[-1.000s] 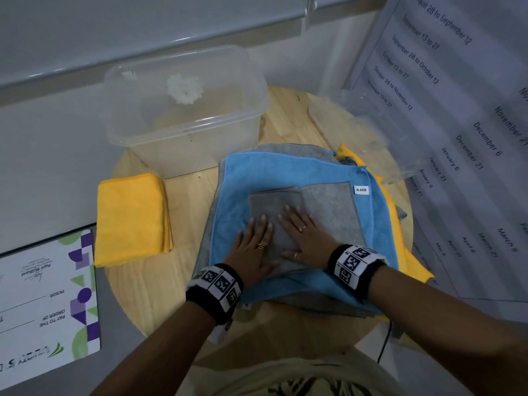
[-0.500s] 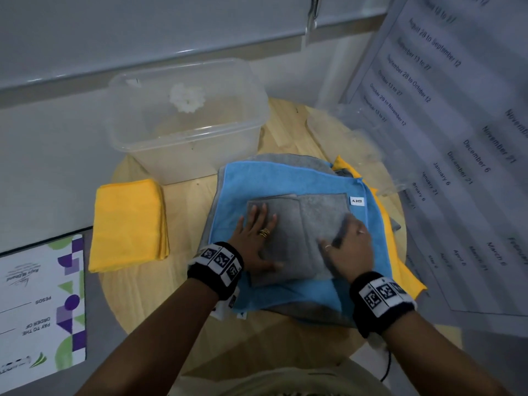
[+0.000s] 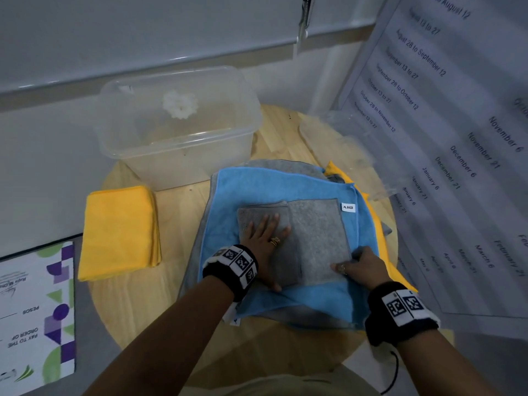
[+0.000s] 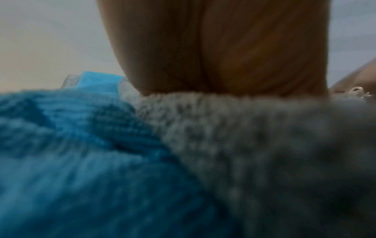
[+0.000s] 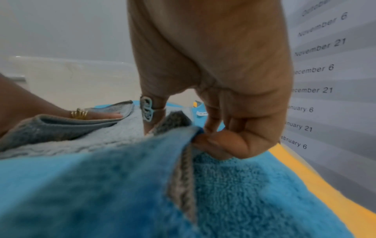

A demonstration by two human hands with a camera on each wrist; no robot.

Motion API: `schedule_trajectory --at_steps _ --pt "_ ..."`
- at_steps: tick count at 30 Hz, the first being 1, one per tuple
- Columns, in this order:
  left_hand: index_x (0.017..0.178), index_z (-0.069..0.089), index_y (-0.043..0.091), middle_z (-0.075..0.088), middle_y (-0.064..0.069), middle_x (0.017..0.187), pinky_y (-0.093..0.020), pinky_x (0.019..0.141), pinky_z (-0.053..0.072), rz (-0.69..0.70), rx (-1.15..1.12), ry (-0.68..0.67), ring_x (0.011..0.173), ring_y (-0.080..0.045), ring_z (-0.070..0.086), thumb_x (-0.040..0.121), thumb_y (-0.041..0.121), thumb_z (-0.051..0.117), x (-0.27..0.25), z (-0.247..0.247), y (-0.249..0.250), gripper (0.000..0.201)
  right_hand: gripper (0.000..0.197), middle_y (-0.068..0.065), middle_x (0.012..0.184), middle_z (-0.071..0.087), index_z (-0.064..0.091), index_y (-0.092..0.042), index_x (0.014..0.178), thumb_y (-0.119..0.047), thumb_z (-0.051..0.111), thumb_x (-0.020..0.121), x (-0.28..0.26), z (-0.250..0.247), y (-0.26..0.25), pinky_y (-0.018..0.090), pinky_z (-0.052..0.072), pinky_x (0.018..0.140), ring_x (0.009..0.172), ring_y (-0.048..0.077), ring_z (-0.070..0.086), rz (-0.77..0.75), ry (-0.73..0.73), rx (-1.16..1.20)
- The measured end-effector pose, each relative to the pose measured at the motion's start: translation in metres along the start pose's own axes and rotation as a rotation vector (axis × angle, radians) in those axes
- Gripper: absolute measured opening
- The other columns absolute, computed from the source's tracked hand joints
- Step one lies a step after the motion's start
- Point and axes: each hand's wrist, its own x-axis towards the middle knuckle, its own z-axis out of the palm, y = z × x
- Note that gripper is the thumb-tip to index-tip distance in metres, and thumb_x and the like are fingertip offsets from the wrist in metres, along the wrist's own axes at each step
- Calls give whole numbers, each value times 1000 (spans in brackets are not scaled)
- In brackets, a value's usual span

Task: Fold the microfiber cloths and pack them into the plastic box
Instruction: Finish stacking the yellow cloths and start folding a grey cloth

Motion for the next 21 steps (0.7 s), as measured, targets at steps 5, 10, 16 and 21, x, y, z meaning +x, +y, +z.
schedule_trajectory --at_steps 5,10,16,21 --pt "142 -26 31 -36 -7 149 -51 111 -17 -4 4 1 139 -30 -30 53 71 71 3 -1 -1 138 54 9 112 61 62 -6 108 -46 74 74 -5 -1 -1 33 46 92 108 28 57 5 -163 -69" --pt "142 -26 32 -36 -6 150 -52 111 -16 -7 11 33 139 -30 -29 52 73 70 5 3 -3 138 37 11 101 62 59 -21 62 -56 67 71 -17 -3 -2 30 32 90 111 31 50 -261 135 -244" --pt "148 15 20 7 -5 157 -48 119 4 49 -510 136 144 -22 7 78 53 62 0 -17 -6 91 53 16 124 53 66 -1 82 -51 52 70 -61 17 -42 16 30 93 114 22 49 -796 90 -8" --pt "94 65 19 68 5 79 -18 67 50 -150 -1563 281 73 -6 63 95 53 25 -14 -60 -22 52 44 24 126 54 58 10 106 -27 59 82 -73 57 -75 13 28 92 116 25 50 -994 -83 -16"
